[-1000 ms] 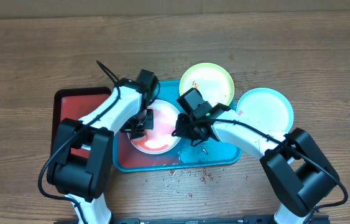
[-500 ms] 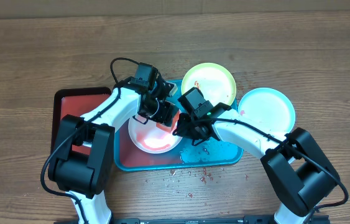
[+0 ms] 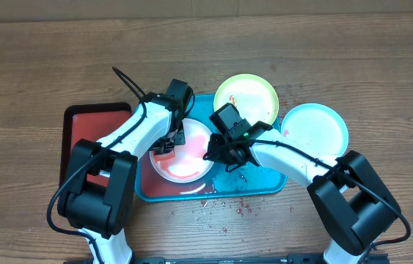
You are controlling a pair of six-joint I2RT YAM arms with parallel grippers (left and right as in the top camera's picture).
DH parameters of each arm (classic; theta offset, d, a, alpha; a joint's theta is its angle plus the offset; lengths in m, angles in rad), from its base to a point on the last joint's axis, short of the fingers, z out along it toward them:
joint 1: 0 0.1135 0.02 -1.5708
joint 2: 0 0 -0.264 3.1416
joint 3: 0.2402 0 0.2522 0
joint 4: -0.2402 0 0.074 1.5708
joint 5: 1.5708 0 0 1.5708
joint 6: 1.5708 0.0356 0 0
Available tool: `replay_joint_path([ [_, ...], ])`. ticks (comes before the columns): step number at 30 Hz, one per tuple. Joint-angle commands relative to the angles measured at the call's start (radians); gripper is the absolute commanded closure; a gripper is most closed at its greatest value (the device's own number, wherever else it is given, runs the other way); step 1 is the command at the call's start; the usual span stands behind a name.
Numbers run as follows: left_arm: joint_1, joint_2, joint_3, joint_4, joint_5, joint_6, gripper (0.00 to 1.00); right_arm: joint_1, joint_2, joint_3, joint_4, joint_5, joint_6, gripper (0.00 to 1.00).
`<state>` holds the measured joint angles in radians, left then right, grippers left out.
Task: Clean dirty plates on tray and stack at the side
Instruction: 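Scrub the white plate with the sponge while the right gripper holds its rim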
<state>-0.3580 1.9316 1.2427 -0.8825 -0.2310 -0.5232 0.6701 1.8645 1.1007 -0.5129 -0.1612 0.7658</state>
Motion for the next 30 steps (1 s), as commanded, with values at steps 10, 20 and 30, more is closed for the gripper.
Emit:
replay_joint_path([
  [10,0.023,0.05,-0.045,0.039,0.897,0.702,0.96,0.002,-0.005,0.011,-0.006,0.0,-0.011,0.96],
  [20,0.027,0.05,-0.045,0.245,0.39,0.267,0.96,0.002,-0.005,0.011,-0.008,0.0,-0.011,0.96],
  [30,0.034,0.051,-0.045,0.056,-0.215,-0.293,0.96,0.002,-0.005,0.011,-0.008,0.0,-0.011,0.96],
])
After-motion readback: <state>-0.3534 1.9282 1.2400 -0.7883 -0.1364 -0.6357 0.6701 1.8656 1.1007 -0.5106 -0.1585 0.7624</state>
